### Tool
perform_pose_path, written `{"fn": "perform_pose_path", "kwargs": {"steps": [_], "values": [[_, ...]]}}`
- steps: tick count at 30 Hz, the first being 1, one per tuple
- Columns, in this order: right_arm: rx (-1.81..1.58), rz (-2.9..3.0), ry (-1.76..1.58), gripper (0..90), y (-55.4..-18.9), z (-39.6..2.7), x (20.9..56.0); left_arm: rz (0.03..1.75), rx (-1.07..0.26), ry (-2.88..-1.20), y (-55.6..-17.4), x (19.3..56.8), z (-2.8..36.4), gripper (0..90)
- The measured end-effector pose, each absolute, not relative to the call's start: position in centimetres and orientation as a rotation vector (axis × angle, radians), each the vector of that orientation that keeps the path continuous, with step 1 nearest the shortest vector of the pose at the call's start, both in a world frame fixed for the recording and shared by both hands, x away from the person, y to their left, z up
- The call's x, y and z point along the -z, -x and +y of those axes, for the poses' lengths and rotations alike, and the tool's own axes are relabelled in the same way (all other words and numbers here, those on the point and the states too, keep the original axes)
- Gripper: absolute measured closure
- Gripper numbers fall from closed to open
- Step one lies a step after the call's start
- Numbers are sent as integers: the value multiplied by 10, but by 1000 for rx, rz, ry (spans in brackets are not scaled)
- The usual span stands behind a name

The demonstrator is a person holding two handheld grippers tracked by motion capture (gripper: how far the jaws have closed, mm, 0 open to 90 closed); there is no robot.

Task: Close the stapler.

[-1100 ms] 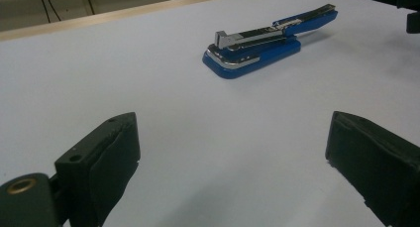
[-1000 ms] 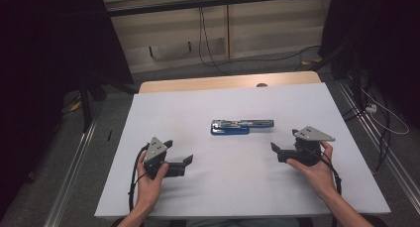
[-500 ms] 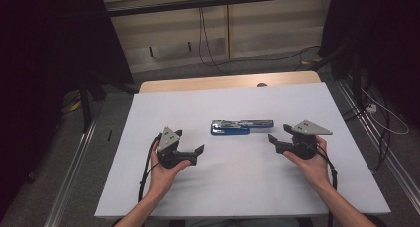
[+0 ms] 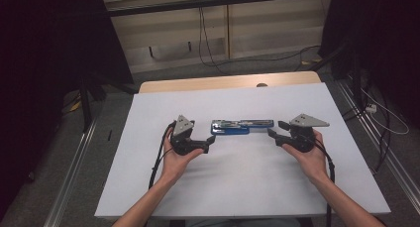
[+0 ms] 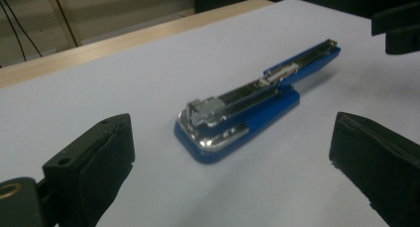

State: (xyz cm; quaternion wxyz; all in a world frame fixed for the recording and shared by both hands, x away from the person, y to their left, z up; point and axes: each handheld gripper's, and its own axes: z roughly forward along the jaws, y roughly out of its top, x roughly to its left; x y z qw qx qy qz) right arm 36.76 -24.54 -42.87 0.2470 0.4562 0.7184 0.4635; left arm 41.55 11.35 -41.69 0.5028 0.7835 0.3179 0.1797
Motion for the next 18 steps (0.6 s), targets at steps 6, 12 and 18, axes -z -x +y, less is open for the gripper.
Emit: {"fn": "perform_pose_path", "kwargs": {"steps": [6,12,18], "values": [[-1287,1943,-1286,529,-380,-245,430,777,-444,-1898,-434,419,98,42],[-1278,1943,-1300,600,-386,-249,437,794,-458,-1891,-448,421,91,54],[-1242,1984,-1256,731,-386,-245,442,782,-454,-1930,-450,427,92,65]]}}
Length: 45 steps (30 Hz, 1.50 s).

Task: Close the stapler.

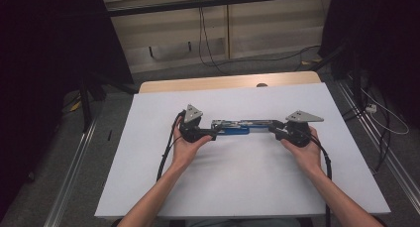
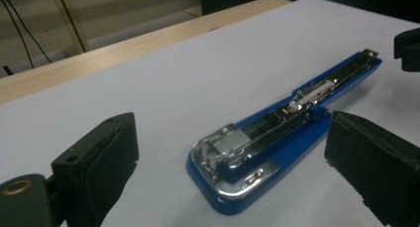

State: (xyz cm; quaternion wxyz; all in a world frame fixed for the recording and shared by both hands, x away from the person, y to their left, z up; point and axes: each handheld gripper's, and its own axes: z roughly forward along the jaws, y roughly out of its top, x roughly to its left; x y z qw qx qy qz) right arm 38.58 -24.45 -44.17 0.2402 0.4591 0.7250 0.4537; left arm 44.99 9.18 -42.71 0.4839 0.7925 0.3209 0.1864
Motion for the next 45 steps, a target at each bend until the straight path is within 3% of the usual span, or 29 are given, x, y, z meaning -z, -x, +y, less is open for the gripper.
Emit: {"fn": "perform_pose_path", "kwargs": {"steps": [6,13,29,36,45], "values": [[-1211,2011,-1226,895,-384,-241,446,812,-437,-1927,-455,430,98,69],[-1171,2049,-1229,900,-383,-243,448,805,-415,-1939,-454,431,95,109],[-1116,2084,-1225,900,-384,-243,451,726,-347,-2000,-449,436,90,609],[-1102,2081,-1226,900,-385,-242,451,709,-335,-2045,-452,441,91,890],[-1083,2088,-1242,900,-387,-242,452,711,-354,-2088,-456,451,88,900]]}}
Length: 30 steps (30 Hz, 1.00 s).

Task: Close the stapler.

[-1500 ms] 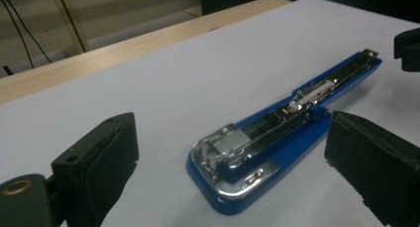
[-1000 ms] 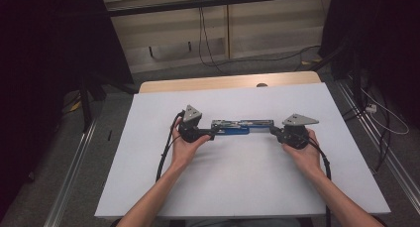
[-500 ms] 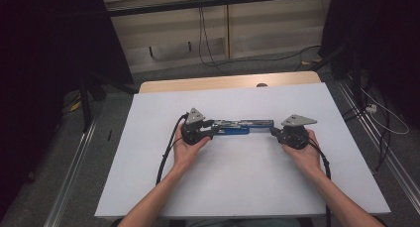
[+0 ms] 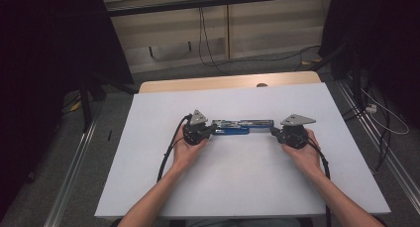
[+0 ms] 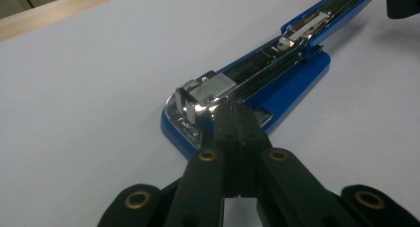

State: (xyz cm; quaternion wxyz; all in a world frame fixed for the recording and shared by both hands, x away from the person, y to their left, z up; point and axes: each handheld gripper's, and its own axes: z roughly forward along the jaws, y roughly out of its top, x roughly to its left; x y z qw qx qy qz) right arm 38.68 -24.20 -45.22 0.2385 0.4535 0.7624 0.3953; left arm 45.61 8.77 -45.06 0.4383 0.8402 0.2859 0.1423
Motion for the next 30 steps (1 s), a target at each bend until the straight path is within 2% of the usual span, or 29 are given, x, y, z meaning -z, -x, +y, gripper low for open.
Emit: {"fn": "perform_pose_path", "kwargs": {"steps": [30], "values": [[-927,2167,-1299,900,-400,-242,457,721,-372,-2088,-458,451,84,900]]}}
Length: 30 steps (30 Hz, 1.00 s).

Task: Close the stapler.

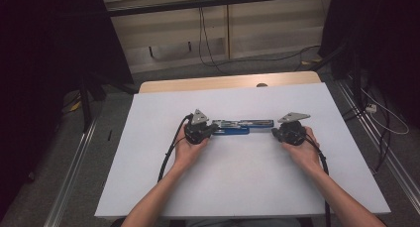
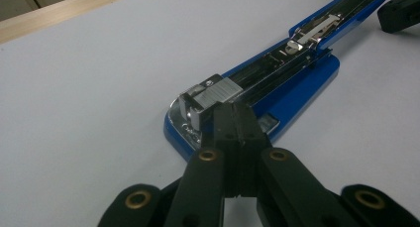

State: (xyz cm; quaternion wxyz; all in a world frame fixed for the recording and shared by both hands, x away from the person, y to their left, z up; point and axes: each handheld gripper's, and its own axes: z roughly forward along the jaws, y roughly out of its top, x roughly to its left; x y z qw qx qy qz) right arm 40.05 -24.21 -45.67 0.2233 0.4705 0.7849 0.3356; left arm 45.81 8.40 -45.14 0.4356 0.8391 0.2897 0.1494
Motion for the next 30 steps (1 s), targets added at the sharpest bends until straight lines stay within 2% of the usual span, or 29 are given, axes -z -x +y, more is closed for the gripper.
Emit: {"fn": "perform_pose_path", "kwargs": {"steps": [30], "values": [[-941,2116,-1303,900,-404,-236,457,734,-387,-2088,-456,451,82,900]]}}
